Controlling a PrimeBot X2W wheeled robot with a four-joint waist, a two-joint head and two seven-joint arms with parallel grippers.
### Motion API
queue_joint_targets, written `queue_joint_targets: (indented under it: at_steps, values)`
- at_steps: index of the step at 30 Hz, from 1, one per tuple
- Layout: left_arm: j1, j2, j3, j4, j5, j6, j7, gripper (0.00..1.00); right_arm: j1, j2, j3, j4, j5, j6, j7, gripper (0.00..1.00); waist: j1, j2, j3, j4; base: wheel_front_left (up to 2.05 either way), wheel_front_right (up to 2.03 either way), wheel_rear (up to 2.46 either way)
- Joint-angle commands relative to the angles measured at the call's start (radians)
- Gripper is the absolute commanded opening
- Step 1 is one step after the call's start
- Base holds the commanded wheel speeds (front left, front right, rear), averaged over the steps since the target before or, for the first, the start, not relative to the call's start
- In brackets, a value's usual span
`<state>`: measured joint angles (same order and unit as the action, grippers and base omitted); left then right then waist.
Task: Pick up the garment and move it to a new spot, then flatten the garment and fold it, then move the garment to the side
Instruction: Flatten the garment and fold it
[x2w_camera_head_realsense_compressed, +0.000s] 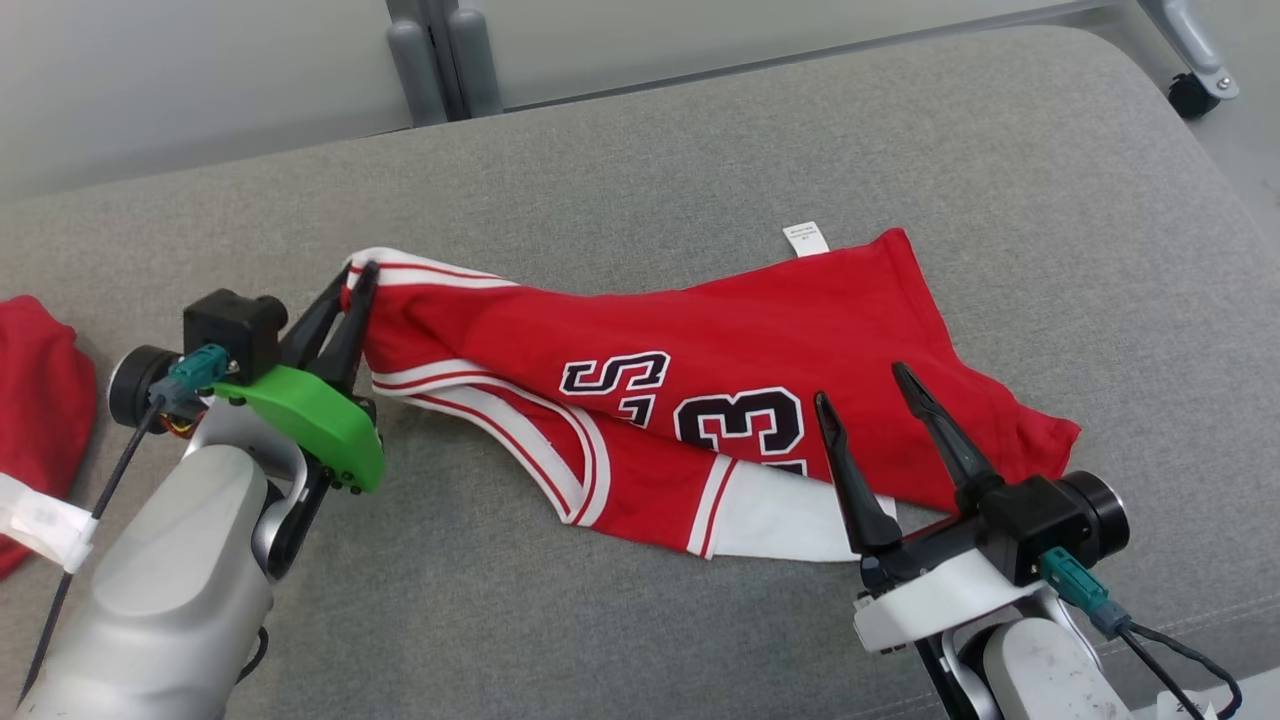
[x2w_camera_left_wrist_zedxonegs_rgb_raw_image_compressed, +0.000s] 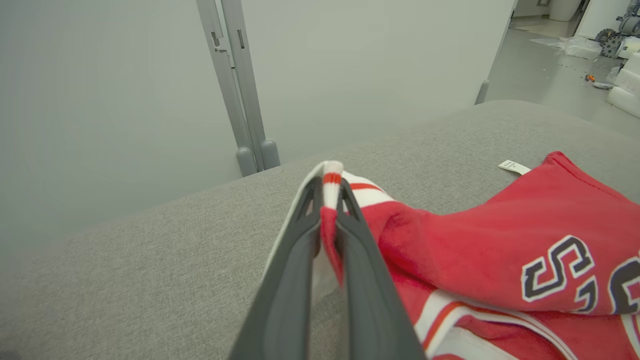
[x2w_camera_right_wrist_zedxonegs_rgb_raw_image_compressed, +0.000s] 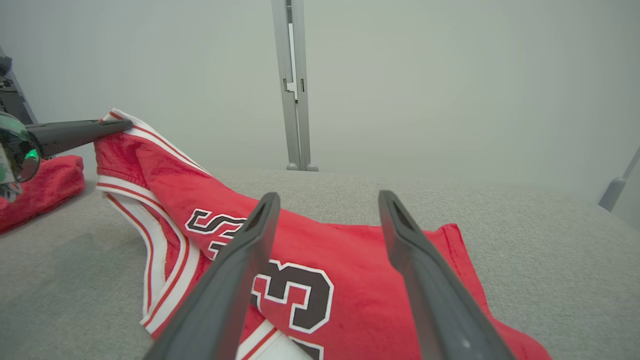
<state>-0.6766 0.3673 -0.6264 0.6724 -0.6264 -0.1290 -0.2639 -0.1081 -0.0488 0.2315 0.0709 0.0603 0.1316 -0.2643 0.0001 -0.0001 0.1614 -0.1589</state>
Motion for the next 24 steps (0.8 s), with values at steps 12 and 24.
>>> queue_joint_targets:
  at_steps: [12,24]
  values:
    - [0.209,0.003,0.132,-0.097,-0.009,0.003,-0.001,1.0,0.013,-0.002,-0.024,-0.004,0.026,-0.002,0.0,1.0,-0.0001,0.0001,0.003,0.025,0.0,0.0,0.0]
    - [0.624,-0.203,0.44,-0.462,0.229,0.092,0.0,1.0,0.074,-0.002,-0.031,0.013,0.01,-0.002,0.0,1.0,-0.0001,0.0001,-0.084,0.081,0.0,0.0,0.0]
